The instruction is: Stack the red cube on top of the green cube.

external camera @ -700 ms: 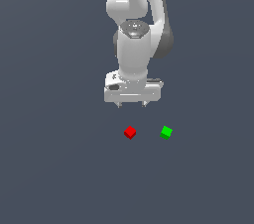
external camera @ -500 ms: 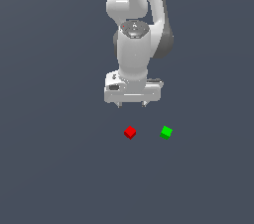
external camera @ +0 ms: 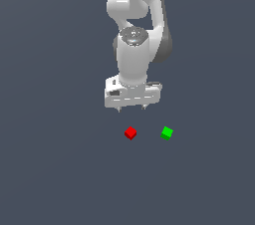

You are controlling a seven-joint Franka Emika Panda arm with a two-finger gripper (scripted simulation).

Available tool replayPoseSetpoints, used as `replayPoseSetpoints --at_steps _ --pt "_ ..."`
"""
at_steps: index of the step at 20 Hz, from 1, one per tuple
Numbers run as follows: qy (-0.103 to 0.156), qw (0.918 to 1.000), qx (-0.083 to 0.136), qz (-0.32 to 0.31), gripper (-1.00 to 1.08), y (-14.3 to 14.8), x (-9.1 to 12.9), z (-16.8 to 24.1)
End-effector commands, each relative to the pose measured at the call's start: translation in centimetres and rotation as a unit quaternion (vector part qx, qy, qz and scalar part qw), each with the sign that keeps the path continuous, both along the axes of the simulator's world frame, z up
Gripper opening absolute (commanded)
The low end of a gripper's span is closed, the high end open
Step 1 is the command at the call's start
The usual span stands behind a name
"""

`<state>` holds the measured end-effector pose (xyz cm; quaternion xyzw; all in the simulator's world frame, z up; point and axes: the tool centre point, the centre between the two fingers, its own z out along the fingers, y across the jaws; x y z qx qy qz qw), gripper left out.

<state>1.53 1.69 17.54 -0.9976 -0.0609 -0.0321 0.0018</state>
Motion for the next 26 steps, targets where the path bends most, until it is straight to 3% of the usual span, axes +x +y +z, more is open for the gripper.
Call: replayPoseSetpoints --at_steps 1,11,26 --pt "0.002 0.9998 -0.001 0.020 1.00 -0.1 0.2 -0.6" --pt "0.012 0.9895 -0.005 0.144 1.00 -0.4 1.6 -4.4" --pt "0.026 0.9489 -0.013 0.314 1.00 -0.3 3.5 -9.7"
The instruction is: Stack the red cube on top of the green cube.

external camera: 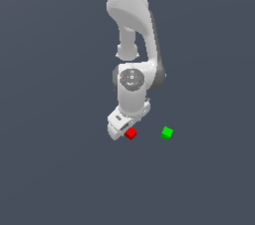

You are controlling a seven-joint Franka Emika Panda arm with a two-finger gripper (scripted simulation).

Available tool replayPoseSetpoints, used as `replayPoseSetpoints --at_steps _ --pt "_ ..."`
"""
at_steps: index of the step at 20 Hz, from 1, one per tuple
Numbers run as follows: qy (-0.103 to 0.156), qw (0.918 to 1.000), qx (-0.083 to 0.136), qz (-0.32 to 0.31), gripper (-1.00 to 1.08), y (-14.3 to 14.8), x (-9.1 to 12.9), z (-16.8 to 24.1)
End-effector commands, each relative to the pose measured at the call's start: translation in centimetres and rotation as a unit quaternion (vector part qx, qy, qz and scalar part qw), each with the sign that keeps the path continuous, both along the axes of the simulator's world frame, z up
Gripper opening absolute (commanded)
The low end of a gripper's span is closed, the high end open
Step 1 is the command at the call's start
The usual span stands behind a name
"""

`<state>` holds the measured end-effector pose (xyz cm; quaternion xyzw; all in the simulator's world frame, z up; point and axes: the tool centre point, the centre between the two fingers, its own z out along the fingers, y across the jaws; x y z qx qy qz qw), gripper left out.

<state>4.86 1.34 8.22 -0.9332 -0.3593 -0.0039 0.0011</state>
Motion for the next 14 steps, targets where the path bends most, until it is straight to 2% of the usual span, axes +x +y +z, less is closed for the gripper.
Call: replayPoseSetpoints --at_steps 1,14 --pt "0.001 0.9998 -0.001 0.019 1.00 0.1 0.2 -0.5" --pt "0.003 0.9992 -0.002 0.041 1.00 0.1 0.4 -1.8"
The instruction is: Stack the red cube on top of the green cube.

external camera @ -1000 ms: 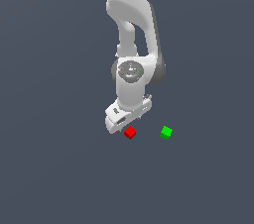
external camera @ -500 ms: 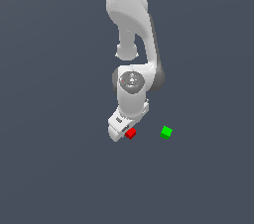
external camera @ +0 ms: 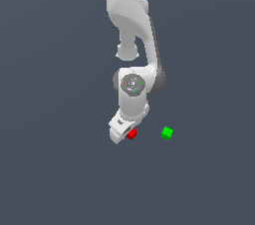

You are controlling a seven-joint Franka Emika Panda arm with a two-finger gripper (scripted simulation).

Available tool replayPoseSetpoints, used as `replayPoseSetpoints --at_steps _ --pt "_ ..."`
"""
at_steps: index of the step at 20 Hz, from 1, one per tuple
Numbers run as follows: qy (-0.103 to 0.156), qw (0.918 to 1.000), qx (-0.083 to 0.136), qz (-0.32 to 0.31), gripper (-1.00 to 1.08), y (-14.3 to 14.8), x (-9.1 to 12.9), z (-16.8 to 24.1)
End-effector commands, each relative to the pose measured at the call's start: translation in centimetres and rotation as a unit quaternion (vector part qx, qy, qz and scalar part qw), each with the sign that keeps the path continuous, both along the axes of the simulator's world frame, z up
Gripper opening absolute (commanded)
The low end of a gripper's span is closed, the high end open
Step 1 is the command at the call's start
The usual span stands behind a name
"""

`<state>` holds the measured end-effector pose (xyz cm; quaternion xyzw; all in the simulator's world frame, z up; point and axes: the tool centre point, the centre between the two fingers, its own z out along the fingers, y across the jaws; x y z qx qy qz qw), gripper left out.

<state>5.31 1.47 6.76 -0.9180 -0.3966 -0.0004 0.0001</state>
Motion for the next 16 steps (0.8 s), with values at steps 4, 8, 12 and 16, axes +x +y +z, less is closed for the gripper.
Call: replayPoseSetpoints --at_steps 4,8,12,16 --pt "0.000 1.0000 0.000 0.001 1.00 0.0 -0.1 -2.0" --pt "0.000 1.0000 0.000 0.002 1.00 0.0 -0.1 -4.0" --pt "0.000 1.0000 0.000 0.002 1.00 0.0 -0.1 -4.8" --pt "0.000 1.0000 0.000 0.002 -1.00 0.0 0.0 -4.8"
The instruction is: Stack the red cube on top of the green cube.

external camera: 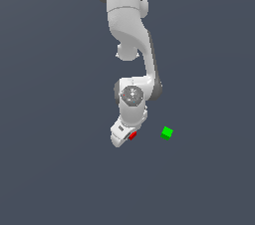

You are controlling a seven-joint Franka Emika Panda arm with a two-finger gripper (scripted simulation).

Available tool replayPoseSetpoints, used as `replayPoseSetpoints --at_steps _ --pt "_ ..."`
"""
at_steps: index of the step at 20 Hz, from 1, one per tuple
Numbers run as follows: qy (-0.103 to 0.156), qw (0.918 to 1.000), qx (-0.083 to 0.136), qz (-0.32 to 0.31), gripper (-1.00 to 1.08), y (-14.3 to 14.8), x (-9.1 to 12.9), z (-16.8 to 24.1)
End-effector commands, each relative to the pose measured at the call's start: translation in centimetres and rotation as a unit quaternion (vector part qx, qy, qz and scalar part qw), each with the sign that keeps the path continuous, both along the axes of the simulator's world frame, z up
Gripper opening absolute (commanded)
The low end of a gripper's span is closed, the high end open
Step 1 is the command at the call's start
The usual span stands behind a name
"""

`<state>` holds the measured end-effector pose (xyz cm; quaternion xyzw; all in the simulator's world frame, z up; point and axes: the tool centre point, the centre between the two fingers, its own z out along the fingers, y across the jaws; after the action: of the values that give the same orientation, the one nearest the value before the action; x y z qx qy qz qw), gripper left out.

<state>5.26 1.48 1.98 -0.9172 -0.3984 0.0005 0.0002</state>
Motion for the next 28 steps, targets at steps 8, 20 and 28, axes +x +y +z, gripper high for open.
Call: replayPoseSetpoints --at_steps 8,20,28 --pt "0.000 1.0000 0.000 0.000 -1.00 0.0 0.0 0.0" --pt "0.000 1.0000 0.000 0.000 -1.00 0.0 -0.1 3.8" --pt "0.000 1.0000 0.000 0.000 -1.00 0.0 -0.1 8.8"
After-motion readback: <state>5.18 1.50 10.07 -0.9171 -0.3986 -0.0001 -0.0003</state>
